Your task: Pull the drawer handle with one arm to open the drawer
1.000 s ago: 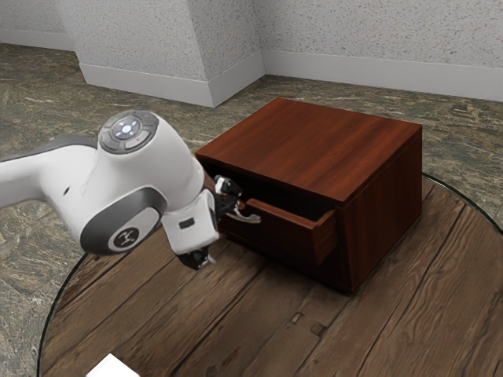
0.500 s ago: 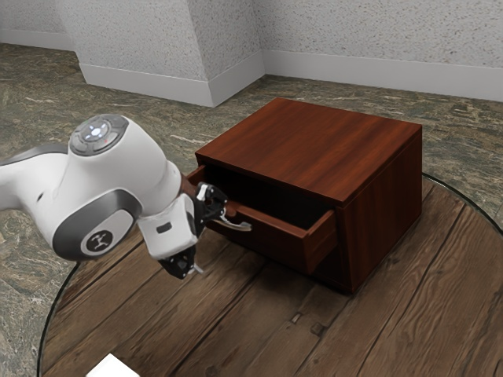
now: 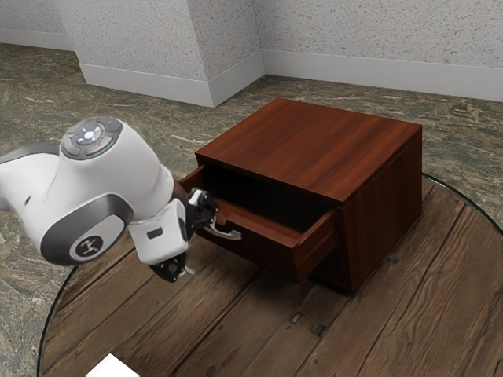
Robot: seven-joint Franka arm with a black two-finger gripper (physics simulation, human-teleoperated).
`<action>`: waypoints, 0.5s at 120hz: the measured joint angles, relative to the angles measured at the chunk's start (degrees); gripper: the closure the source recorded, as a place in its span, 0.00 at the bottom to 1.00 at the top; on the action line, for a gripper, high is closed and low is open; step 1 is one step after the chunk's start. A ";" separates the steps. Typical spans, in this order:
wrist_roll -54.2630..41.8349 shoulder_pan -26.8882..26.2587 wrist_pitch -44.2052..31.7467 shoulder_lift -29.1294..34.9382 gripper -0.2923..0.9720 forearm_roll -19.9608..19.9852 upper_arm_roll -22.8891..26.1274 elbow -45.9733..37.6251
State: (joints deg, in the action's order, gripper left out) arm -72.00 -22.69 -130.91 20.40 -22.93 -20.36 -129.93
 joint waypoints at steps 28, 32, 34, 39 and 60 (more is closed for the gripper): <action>0.10 0.63 0.70 4.70 0.42 0.25 0.38 -3.64; 0.09 0.68 0.84 5.15 0.43 0.30 0.39 -3.82; 0.08 0.70 0.91 5.37 0.45 0.34 0.42 -3.88; 0.06 0.87 1.04 5.69 0.45 0.49 0.71 -3.97; 0.17 1.24 1.11 6.53 0.39 1.35 2.17 -4.02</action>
State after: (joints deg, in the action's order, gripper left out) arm -71.83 -21.45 -129.81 26.93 -21.58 -18.18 -133.95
